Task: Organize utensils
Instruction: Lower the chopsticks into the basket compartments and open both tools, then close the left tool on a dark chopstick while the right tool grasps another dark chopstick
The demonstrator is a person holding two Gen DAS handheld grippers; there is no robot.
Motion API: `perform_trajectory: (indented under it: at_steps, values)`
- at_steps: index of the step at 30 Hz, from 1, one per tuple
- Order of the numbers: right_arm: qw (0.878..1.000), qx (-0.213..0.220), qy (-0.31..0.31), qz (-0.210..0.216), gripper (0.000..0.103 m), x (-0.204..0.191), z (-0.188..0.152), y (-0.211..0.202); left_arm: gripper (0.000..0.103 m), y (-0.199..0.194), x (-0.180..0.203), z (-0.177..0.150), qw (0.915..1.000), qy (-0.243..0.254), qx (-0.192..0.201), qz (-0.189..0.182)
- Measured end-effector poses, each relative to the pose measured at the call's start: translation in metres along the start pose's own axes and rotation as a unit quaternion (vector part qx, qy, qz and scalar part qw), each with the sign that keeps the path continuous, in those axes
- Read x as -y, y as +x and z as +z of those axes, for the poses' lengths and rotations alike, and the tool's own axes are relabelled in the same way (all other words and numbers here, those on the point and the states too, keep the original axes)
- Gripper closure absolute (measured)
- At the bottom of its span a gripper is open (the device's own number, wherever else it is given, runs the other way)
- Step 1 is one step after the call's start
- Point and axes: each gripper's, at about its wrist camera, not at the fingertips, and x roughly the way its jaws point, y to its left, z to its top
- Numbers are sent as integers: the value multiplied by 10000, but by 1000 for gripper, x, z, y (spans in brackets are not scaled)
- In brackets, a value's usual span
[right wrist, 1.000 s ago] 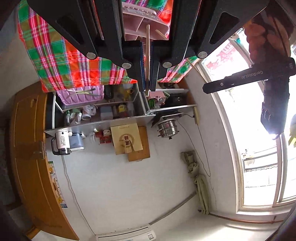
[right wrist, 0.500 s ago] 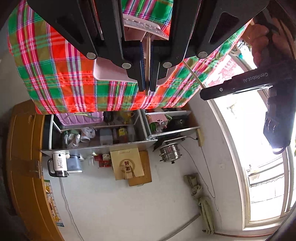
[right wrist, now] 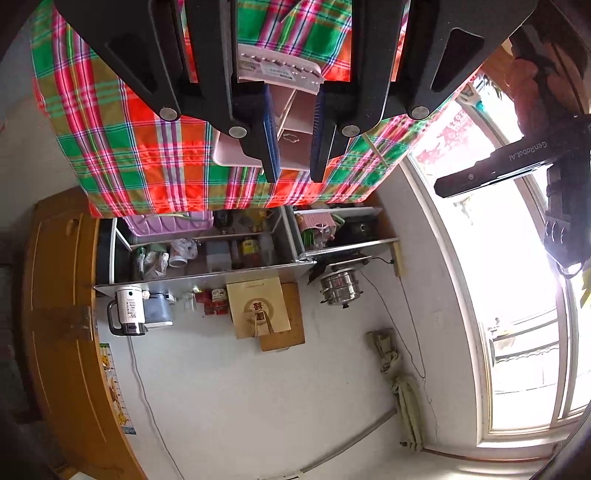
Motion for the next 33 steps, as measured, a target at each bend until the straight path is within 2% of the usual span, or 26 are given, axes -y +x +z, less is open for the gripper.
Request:
perform_trajectory:
  at_steps: [4, 7, 14, 21, 33]
  values:
    - [10000, 18, 37, 28, 85, 4, -17, -31, 85, -25, 11, -31, 9997, 182, 28, -144]
    - [9996, -142, 182, 132, 85, 11, -37, -49, 85, -38, 19, -58, 9993, 236, -64, -288]
    - [9983, -517, 221, -118, 86, 23, -91, -82, 85, -47, 34, -121, 9975, 210, -387, -556]
    - [9946, -921, 337, -337, 86, 38, -126, -86, 85, -28, 45, -165, 9928, 139, -894, -789]
    - [9870, -1515, 268, -457, 86, 56, -153, -56, 85, 40, 77, -191, 9761, 423, -1836, -1079]
